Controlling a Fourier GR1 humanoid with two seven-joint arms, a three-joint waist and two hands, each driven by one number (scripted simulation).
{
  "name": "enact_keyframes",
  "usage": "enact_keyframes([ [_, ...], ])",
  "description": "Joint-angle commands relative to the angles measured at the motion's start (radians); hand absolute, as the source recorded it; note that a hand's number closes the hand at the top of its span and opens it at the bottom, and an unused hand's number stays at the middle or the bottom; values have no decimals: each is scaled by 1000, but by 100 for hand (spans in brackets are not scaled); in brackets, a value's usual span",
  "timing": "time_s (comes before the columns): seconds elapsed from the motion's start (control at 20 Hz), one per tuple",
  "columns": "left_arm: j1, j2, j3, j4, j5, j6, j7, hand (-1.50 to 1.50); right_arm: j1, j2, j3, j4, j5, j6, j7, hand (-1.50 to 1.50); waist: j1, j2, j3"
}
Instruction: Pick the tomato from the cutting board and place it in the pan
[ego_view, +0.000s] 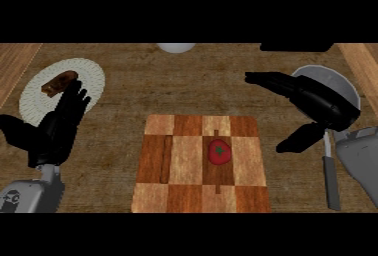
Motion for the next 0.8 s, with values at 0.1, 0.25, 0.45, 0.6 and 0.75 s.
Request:
enact_keyframes([
  [0.1, -6, -16, -9, -12, -25, 24, 25, 0, -116, 70, 169, -31, 146, 117, 216, -150, -2, -1, 0],
  [0.25, -31, 3, 19, 10, 6, -17, 16, 0, -144, 53, 221, 63, 169, 234, 208, -150, 1, 3, 0],
  [0.45, -4, -9, 9, -25, -20, 7, 40, 0, -138, 81, 266, 16, 193, 345, 276, -150, -11, -1, 1],
  [0.6, 64, -25, 18, -31, -22, -20, -5, 0, -134, 82, 218, 31, 236, 375, 231, -150, -10, 0, 1],
  [0.75, -3, -29, 19, -26, -39, 3, 39, 0, -44, 93, 301, -141, 316, 372, 331, -150, -20, -1, 1],
])
